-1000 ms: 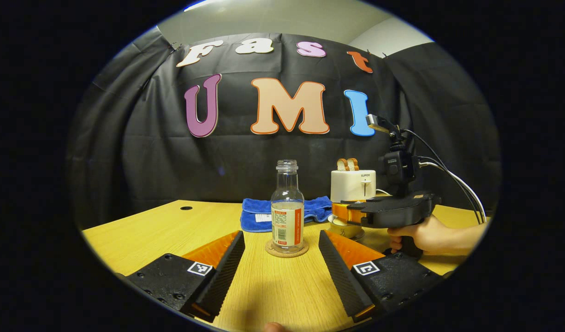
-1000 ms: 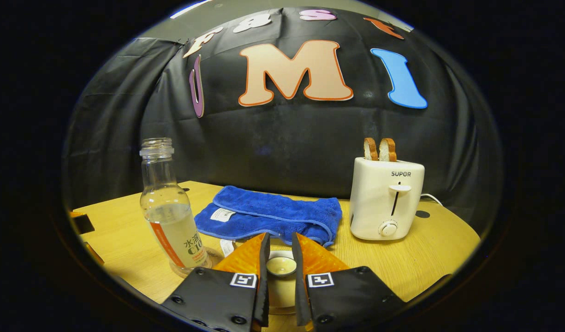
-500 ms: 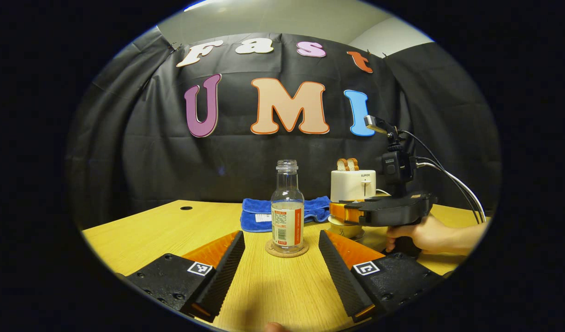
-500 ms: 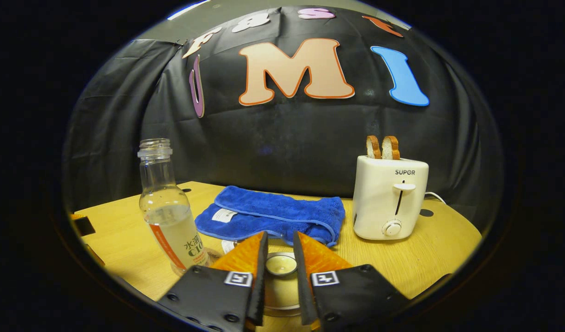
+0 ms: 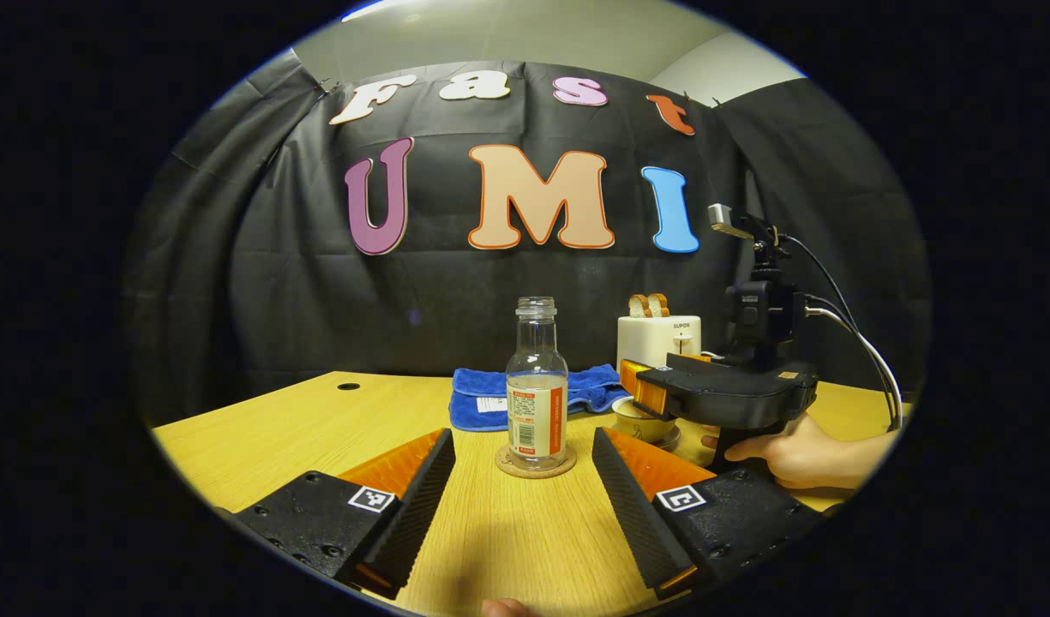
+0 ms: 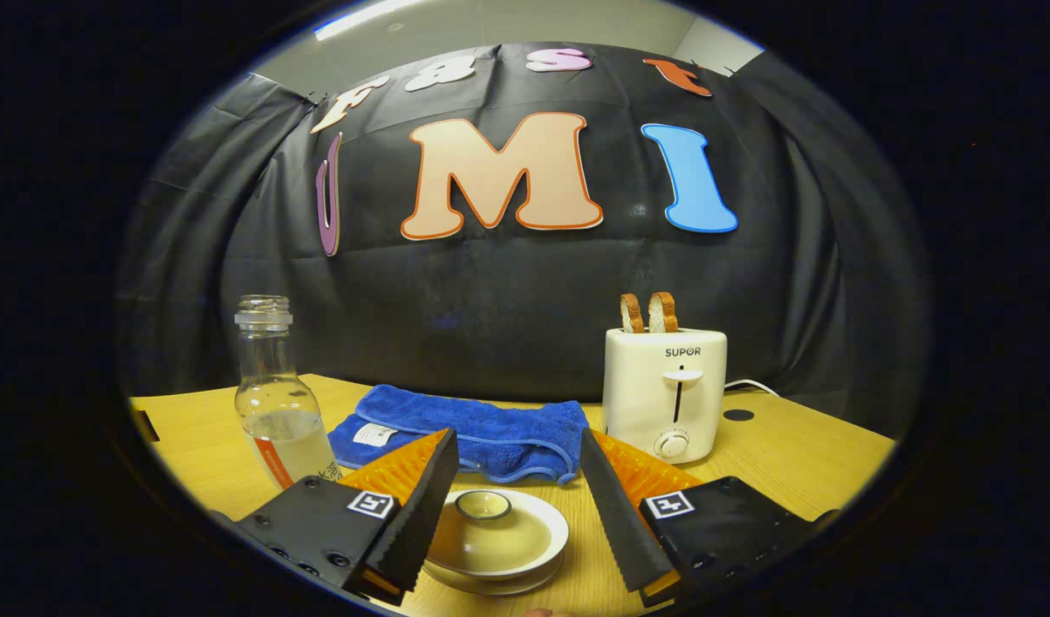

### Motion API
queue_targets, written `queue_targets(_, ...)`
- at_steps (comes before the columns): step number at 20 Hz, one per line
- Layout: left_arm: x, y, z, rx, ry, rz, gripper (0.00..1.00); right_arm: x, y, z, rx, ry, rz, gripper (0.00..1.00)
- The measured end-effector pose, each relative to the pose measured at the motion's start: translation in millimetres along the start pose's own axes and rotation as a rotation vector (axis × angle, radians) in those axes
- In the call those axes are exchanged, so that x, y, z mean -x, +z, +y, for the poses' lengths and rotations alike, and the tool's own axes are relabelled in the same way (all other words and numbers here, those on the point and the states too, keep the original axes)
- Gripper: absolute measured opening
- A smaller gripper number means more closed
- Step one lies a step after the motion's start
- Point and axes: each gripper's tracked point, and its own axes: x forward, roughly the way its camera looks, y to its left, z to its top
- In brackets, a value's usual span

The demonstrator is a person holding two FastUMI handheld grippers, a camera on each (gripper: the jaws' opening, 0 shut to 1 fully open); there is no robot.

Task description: Open the teacup lid with one hand, grasp the water bottle and pour water into the teacup with the other hand; after pouring, place the water bottle on the coaster and then close the teacup lid.

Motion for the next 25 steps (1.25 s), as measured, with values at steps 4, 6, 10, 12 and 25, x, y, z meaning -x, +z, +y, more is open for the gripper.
queue_targets(4,1.9,-0.8,0.9,0.001,0.002,0.001,0.94,15.0,1.4,0.0,0.001,-0.006,0.0,0.88)
queue_targets(6,2.0,-1.1,0.6,0.001,0.003,0.002,0.94,36.7,1.8,-2.9,0.001,-0.025,-0.001,0.9)
queue_targets(10,5.1,-0.6,1.4,0.002,0.011,0.003,0.94,88.3,3.7,-0.7,0.002,-0.039,-0.005,0.92)
queue_targets(12,7.5,-1.6,3.3,0.001,0.029,0.005,0.94,115.5,5.1,-7.4,0.001,-0.081,-0.006,0.88)
queue_targets(25,52.9,1.4,-18.0,0.001,0.084,0.006,0.94,226.1,9.8,19.0,0.002,-0.084,-0.014,0.94)
